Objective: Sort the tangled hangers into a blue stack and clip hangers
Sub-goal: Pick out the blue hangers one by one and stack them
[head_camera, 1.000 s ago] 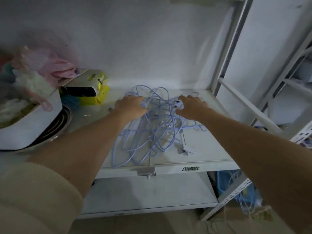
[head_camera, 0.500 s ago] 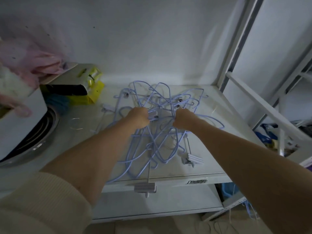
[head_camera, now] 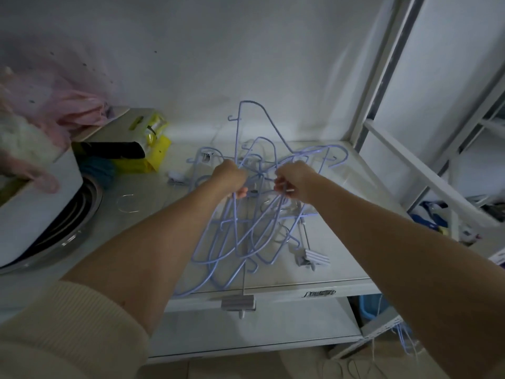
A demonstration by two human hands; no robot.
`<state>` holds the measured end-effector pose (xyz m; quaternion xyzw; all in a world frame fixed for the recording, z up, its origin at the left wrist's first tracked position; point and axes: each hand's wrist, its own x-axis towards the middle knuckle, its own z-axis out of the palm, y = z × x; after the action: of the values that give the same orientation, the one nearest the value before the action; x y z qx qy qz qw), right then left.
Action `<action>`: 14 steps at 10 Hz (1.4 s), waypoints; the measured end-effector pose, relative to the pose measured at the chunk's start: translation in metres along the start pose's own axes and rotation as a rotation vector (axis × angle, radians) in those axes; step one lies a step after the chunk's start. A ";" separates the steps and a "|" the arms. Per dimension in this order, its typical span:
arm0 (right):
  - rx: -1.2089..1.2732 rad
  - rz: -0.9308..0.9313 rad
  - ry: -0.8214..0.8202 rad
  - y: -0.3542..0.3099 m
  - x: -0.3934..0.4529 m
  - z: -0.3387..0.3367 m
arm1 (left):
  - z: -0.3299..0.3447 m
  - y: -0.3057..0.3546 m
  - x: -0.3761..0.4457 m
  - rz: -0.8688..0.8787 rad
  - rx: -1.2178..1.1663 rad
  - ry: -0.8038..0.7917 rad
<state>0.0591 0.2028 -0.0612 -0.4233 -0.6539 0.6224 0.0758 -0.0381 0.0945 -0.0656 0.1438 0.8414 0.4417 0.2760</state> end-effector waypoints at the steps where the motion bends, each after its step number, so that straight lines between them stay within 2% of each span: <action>1: 0.240 -0.023 0.073 -0.027 -0.007 -0.004 | -0.004 0.005 -0.006 0.023 -0.034 -0.017; 2: 0.488 0.100 0.122 -0.044 -0.016 -0.013 | -0.008 0.009 -0.016 0.033 -0.098 -0.067; 3: 0.508 0.029 0.133 -0.051 -0.012 -0.026 | -0.014 0.009 -0.028 0.024 -0.117 -0.209; 4: 0.406 -0.144 0.291 -0.064 -0.019 -0.035 | -0.030 0.020 -0.046 0.127 0.249 -0.298; 5: 0.202 -0.289 0.414 -0.081 -0.028 -0.042 | -0.048 0.042 -0.062 0.493 0.548 0.162; 6: -0.261 -0.374 0.611 -0.092 -0.042 -0.046 | -0.057 0.067 -0.072 0.840 0.485 0.563; 7: -0.666 -0.474 0.675 -0.097 -0.055 -0.038 | -0.059 0.083 -0.063 0.892 0.489 0.418; 8: -1.010 -0.640 0.643 -0.089 -0.059 -0.025 | -0.052 0.091 -0.058 0.749 0.292 0.145; 9: -1.083 -0.734 0.483 -0.080 -0.054 -0.016 | -0.043 0.098 -0.067 0.644 -0.135 -0.089; 10: -1.093 -0.767 0.341 -0.072 -0.047 -0.011 | -0.048 0.100 -0.066 0.549 -0.533 -0.185; 11: -1.060 -0.714 0.256 -0.070 -0.041 -0.005 | -0.052 0.096 -0.062 0.455 -0.846 -0.370; 12: -1.076 -0.672 0.190 -0.076 -0.036 0.000 | -0.053 0.102 -0.055 0.400 -0.990 -0.339; 13: -0.910 -0.692 0.217 -0.073 -0.031 -0.003 | -0.067 0.112 -0.045 0.441 -1.133 -0.201; 14: -0.900 -0.543 0.268 -0.058 -0.020 -0.017 | -0.087 0.113 -0.036 0.500 -1.185 -0.119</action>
<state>0.0552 0.2103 0.0023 -0.3055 -0.9264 0.1794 0.1278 -0.0608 0.0836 0.0796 0.1828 0.3794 0.8737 0.2436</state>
